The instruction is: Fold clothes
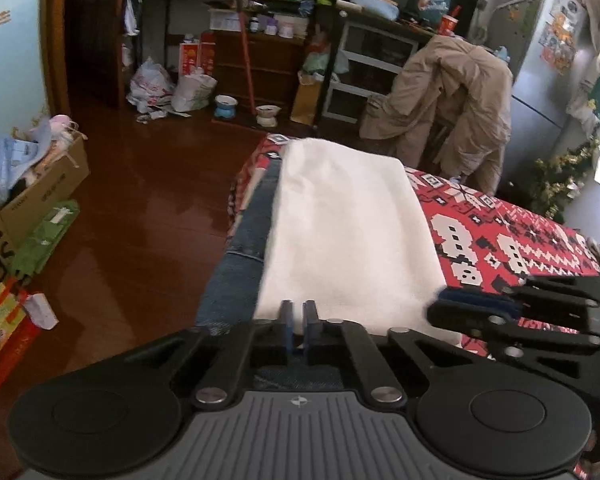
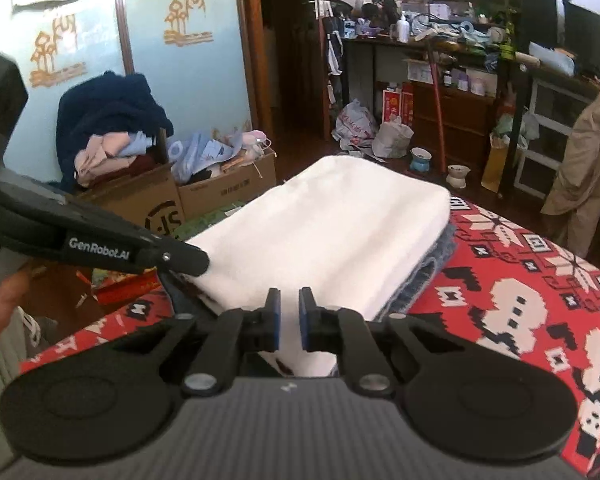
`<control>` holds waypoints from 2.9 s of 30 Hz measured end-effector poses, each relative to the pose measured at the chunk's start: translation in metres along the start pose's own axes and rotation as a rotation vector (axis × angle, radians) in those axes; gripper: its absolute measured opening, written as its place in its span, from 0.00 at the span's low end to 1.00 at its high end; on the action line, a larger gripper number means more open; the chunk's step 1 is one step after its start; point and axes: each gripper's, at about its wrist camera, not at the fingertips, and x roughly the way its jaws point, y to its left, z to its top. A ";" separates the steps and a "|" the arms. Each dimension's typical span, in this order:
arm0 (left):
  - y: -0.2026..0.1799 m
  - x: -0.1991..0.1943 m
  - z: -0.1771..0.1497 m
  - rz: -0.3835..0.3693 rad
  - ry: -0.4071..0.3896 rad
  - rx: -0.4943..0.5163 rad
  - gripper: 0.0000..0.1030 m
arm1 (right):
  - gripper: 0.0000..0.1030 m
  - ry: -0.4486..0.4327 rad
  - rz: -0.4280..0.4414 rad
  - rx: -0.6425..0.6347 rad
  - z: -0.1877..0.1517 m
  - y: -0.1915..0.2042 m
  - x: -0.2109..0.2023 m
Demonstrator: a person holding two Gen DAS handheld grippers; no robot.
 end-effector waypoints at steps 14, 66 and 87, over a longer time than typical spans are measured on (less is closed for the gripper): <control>-0.039 -0.105 -0.034 0.012 -0.041 -0.012 0.61 | 0.60 0.028 -0.042 0.054 -0.009 0.023 -0.116; -0.076 -0.155 -0.171 0.295 -0.143 -0.058 0.92 | 0.99 -0.025 -0.312 0.189 -0.112 0.114 -0.193; -0.075 -0.155 -0.171 0.298 -0.134 -0.065 0.92 | 0.99 -0.027 -0.323 0.186 -0.115 0.114 -0.193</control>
